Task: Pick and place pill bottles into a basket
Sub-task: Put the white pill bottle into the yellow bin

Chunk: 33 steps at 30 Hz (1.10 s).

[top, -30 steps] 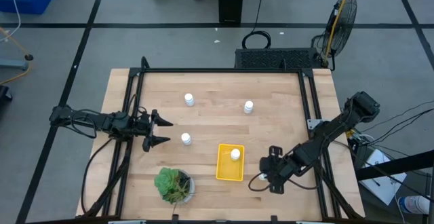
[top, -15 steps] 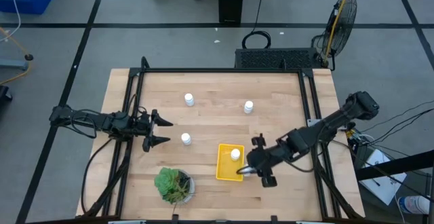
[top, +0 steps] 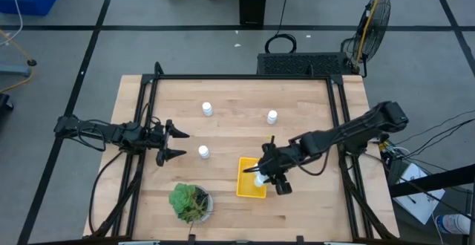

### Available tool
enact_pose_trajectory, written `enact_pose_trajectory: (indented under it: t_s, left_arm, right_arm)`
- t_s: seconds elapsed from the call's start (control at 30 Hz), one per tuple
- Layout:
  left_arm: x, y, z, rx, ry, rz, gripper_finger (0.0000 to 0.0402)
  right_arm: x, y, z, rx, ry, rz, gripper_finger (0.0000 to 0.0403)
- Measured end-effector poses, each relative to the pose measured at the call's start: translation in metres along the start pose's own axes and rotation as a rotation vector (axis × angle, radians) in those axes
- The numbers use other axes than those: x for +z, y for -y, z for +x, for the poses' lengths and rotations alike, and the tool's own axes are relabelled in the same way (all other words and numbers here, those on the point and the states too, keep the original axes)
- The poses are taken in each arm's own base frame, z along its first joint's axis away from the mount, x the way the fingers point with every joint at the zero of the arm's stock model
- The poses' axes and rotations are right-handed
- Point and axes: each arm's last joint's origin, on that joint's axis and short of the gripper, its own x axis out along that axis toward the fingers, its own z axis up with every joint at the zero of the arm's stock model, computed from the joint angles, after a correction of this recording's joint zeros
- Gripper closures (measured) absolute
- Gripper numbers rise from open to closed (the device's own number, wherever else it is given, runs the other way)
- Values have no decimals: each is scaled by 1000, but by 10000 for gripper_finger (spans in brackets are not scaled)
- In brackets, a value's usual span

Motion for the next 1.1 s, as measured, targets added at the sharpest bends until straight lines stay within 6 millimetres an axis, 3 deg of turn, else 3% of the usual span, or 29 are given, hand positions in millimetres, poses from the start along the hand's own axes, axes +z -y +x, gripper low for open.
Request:
enact_pose_trajectory:
  t_s: [0.47,1.1]
  left_arm:
    - [0,0,0,0,-1,3,55]
    - [0,0,0,0,-1,18,55]
  right_arm:
    - [1,2,43,78,-33,-5,247]
    - [5,3,34,60,-85,-59,248]
